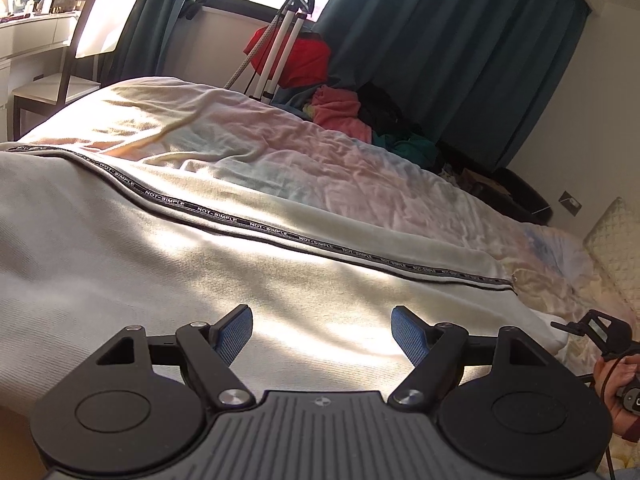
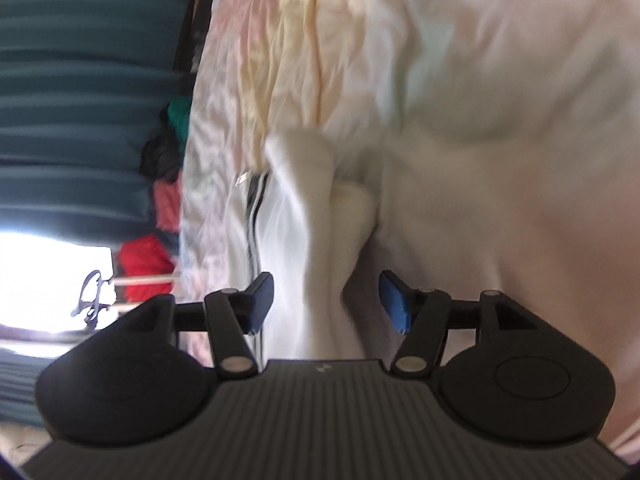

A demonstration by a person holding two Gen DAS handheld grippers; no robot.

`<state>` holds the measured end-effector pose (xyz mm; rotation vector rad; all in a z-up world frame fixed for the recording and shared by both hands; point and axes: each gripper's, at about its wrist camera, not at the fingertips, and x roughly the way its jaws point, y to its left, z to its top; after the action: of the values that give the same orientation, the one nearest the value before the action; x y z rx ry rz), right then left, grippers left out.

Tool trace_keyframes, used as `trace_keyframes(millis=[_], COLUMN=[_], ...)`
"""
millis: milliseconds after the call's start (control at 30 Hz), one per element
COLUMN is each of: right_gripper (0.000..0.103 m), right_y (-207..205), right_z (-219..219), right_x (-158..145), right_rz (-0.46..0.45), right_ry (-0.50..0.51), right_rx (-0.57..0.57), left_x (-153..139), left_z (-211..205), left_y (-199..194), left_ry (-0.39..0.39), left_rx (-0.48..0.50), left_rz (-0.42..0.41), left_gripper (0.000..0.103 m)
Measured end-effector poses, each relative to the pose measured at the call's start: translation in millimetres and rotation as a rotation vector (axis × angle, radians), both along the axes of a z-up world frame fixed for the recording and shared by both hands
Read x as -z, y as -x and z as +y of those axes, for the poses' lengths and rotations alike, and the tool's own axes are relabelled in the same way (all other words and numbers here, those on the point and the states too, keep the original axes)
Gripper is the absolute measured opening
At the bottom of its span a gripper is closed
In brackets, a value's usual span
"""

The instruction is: Fold clothes

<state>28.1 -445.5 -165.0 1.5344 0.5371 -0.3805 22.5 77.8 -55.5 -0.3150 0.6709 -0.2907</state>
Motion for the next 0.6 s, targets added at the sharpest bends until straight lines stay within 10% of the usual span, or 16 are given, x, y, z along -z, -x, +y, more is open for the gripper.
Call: trace_keyframes(millis=[233, 433, 600], right_gripper=[0.060, 0.061, 0.059], right_y=[-45.9, -31.8, -8.0], right_z=[-3.4, -28.6, -36.6], right_x=[14.1, 11.5, -20.7], right_rz=[-0.071, -0.227, -0.324], right_ry=[-0.005, 0.013, 0.241], right_rx=[-0.084, 0.083, 0.130], left_x=[3.7, 6.1, 6.1], left_z=[1.5, 5.4, 5.4], left_y=[-3.1, -5.9, -10.7], left_ry=[0.008, 0.012, 0.027], left_rx=[-0.033, -0.059, -0.061], left_rz=[0.008, 0.024, 0.025], left_gripper=[0.078, 0.078, 0.078])
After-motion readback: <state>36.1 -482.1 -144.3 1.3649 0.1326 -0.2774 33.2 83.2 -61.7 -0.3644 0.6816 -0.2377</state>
